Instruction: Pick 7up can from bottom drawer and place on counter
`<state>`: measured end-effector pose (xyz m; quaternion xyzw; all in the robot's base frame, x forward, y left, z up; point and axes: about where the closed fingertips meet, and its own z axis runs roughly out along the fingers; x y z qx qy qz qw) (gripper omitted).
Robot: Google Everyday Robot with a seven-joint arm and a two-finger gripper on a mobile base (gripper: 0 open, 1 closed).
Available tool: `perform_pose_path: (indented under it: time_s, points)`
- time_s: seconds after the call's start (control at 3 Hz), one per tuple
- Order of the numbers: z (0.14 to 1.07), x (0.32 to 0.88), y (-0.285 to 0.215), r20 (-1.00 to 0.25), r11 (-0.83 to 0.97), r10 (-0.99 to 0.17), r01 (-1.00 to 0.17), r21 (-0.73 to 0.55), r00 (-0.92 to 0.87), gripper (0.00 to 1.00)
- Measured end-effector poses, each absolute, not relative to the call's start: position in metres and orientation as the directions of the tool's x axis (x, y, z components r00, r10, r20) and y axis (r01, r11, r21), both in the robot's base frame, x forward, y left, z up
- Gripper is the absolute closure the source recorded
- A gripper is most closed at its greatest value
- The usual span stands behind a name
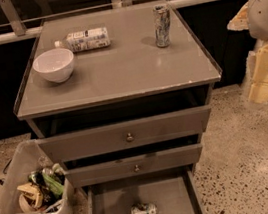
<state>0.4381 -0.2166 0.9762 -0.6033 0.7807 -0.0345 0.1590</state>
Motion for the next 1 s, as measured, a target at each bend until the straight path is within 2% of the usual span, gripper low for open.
perform_pose_path:
  time_s: [0.33, 0.67, 1.0]
  points:
    - [0.976, 0.438, -0.217, -0.207, 0.270, -0.953, -0.931, -0.246, -0.221, 0.00]
    - [0.949, 0.444, -0.212, -0.259, 0.284, -0.940, -0.932, -0.223, -0.225, 0.00]
    - [0.868, 0.439, -0.203, -0.389, 0.288, -0.895, -0.948, -0.136, -0.217, 0.00]
